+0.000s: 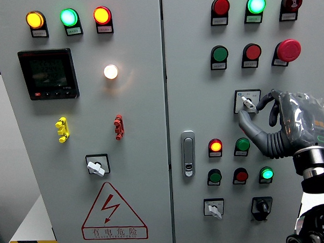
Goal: Rotate and turn off gray switch
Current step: 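Pinch the white switch knob with right fingers and rotate it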
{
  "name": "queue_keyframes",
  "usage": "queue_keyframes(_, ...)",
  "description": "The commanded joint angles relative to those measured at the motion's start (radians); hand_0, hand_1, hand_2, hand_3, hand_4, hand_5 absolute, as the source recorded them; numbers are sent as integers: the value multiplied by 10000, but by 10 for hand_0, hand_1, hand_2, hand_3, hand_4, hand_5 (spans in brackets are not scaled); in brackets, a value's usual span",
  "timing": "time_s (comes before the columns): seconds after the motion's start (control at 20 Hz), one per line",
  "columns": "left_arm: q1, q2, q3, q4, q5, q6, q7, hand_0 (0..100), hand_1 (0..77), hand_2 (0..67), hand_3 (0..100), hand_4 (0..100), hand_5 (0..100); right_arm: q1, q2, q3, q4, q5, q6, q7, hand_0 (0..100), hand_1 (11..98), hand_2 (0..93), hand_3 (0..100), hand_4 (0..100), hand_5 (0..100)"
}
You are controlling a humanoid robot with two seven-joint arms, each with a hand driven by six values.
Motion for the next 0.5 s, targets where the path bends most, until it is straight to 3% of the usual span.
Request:
queue_keyframes(0.0,0,-1,0,-1,11,0,10,0,0,129,183,94,120,110,0,-1,-94,0,4,15,0,335,578,893,927,1000)
queue_keyframes(0.45,0,-1,0,-1,11,0,-5,0,0,129,183,94,120,279,0,15,-416,-46,19,15,0,363,577,890,931,1000)
